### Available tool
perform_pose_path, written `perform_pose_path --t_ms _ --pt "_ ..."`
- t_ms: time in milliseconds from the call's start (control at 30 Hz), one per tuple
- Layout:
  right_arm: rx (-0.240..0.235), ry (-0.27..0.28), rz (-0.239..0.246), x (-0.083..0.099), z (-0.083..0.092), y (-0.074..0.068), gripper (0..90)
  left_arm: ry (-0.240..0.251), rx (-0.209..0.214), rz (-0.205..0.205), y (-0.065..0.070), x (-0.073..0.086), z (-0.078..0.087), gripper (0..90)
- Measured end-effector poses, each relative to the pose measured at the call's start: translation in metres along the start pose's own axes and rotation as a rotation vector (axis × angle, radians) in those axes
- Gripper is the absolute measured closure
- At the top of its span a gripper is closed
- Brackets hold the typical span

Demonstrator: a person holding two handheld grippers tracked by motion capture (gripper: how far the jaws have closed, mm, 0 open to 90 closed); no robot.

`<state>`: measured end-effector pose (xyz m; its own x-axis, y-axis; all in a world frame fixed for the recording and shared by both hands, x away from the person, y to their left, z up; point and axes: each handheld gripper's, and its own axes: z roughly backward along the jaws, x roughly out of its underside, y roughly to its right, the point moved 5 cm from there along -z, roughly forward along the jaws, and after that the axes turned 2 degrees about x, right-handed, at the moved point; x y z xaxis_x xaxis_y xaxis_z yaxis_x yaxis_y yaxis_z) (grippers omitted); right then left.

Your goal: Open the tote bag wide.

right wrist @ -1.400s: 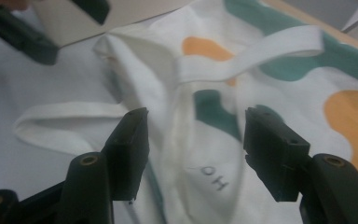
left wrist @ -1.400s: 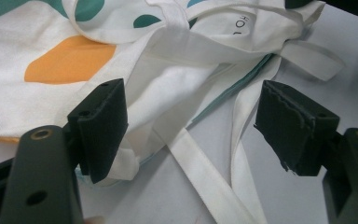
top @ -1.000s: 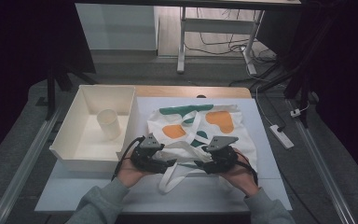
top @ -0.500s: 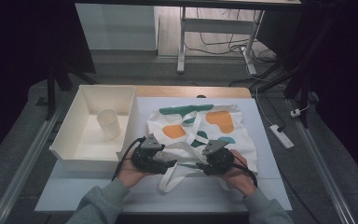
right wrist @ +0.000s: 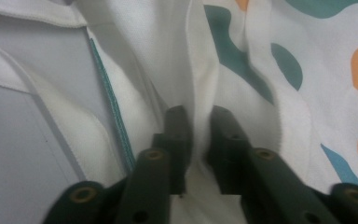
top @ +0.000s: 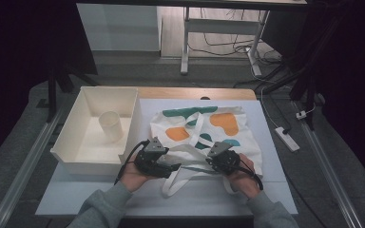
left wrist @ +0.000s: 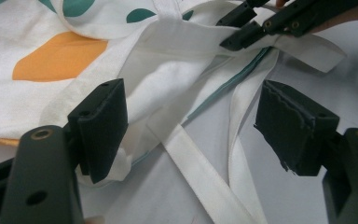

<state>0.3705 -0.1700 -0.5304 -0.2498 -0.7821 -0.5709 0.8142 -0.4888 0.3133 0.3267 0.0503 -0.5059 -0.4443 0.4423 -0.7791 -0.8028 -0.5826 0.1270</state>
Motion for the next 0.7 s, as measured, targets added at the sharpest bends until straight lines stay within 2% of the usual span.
perform_pose_path --t_ms 133,233,267,500,633,700 --pt "-0.019 0.034 -0.016 -0.004 0.007 0.002 85.6 0.007 -0.007 -0.021 0.003 -0.001 -0.001 26.3" --pt "-0.066 0.080 -0.079 -0.011 0.019 0.006 86.1 -0.002 -0.023 -0.055 0.006 -0.001 -0.004 27.3" --pt "-0.073 0.099 -0.087 -0.015 0.023 0.006 86.1 -0.005 -0.023 -0.062 0.007 -0.001 -0.005 27.4" --pt "-0.123 0.196 -0.093 -0.037 0.049 0.004 86.2 0.010 -0.017 -0.098 0.014 -0.004 -0.002 29.2" --pt "-0.111 0.226 -0.081 -0.046 0.059 0.002 86.1 0.035 -0.015 -0.111 0.018 -0.008 0.005 29.2" --pt "-0.098 0.247 -0.091 -0.047 0.063 0.005 86.1 0.042 -0.010 -0.121 0.020 -0.009 0.006 29.9"
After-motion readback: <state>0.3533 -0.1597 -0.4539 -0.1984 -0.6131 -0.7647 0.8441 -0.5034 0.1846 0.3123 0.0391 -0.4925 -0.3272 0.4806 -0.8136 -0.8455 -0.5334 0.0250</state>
